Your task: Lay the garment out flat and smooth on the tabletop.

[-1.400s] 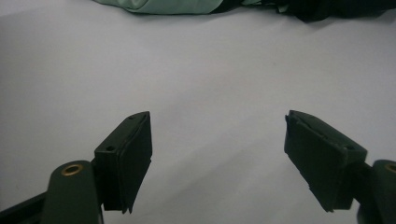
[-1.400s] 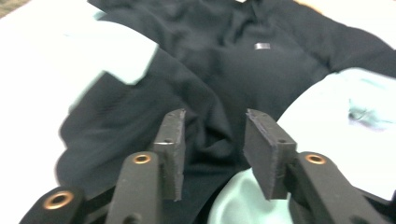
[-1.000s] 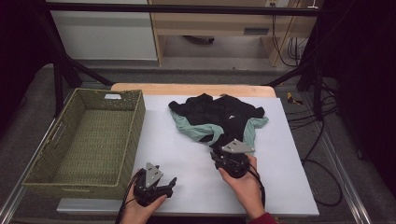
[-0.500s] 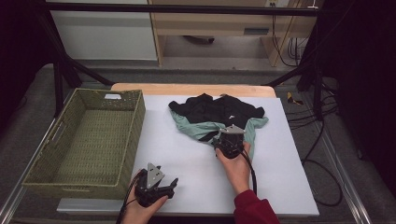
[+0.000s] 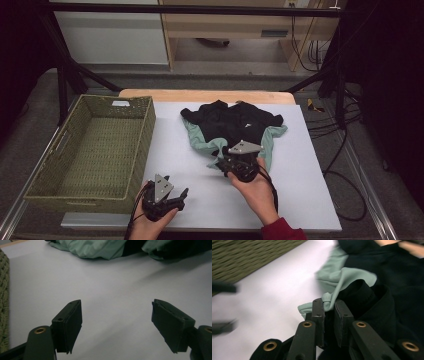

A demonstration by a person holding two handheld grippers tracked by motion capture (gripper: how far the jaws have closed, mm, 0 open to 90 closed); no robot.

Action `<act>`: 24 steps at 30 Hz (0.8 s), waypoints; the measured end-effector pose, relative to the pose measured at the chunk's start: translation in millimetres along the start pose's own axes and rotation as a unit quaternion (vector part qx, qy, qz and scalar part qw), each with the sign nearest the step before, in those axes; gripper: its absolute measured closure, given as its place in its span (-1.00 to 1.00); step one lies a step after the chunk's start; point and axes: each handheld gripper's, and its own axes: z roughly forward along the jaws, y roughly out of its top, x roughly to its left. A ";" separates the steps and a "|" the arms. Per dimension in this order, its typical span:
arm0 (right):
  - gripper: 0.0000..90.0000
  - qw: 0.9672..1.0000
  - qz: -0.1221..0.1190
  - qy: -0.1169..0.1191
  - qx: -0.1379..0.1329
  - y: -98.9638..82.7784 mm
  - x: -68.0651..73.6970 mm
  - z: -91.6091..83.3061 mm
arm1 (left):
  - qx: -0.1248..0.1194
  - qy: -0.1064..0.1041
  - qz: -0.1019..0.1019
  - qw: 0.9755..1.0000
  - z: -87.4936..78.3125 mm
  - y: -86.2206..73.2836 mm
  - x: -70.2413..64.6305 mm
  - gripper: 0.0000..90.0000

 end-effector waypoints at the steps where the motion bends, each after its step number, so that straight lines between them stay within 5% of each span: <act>1: 0.78 1.000 0.001 0.023 0.009 -3.6 7.1 0.9 | -0.002 -0.001 -0.002 1.000 -0.3 -0.1 1.2 -0.44; 5: 0.78 0.997 -0.011 0.069 0.046 -22.8 28.5 16.5 | 0.001 -0.007 -0.015 1.000 0.9 -1.3 4.9 -0.45; 8: 0.75 0.995 -0.021 0.066 0.068 -39.4 34.3 31.7 | 0.007 -0.009 -0.011 1.000 1.9 -1.8 4.6 -0.44; 14: 0.34 0.998 -0.018 0.058 0.036 -44.1 31.6 16.7 | 0.013 -0.017 -0.006 1.000 4.9 -2.8 0.1 -0.43; 21: 0.14 1.000 -0.017 -0.009 0.005 -65.9 13.4 -33.9 | 0.016 -0.027 0.008 0.999 5.5 -2.1 -8.7 -0.36; 24: 0.14 0.999 0.007 -0.044 -0.004 -81.0 -4.8 -49.8 | 0.017 -0.035 0.013 0.999 7.9 -1.6 -15.9 -0.34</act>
